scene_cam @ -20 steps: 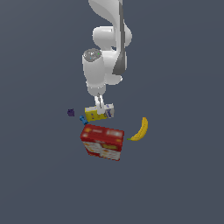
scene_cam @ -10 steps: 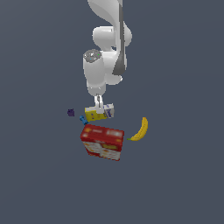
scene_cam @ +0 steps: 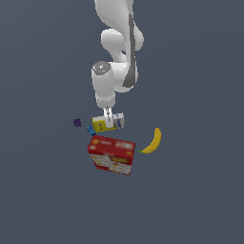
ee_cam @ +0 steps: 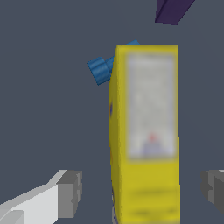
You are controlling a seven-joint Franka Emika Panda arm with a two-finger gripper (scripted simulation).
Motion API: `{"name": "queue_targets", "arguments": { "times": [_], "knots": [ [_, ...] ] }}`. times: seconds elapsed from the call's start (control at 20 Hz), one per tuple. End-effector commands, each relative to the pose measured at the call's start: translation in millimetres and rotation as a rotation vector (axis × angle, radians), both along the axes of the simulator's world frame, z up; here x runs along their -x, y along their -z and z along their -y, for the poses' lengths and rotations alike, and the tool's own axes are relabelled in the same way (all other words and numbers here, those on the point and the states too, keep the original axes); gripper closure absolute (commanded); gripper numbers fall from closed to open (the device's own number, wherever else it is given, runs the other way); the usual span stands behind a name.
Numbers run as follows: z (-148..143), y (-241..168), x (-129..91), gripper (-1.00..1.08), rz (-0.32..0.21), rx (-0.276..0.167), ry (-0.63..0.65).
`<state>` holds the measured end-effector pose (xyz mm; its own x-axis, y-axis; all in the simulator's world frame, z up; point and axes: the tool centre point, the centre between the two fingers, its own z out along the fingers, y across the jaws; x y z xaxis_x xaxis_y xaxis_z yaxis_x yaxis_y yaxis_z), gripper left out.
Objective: Pick up a designated object from a clutter of objects.
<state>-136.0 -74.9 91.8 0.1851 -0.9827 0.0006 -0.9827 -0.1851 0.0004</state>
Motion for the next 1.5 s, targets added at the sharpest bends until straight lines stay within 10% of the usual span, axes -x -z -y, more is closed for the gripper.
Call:
{"name": "queue_targets", "arguments": {
  "times": [0.0, 0.55, 0.6, 1.45],
  "knots": [
    [0, 10, 0, -0.92, 0.0, 0.0, 0.001],
    [0, 22, 0, -0.92, 0.0, 0.0, 0.002],
    [0, 22, 0, 1.08, 0.0, 0.0, 0.002],
    [4, 12, -2, 1.08, 0.0, 0.0, 0.002]
  ]
}}
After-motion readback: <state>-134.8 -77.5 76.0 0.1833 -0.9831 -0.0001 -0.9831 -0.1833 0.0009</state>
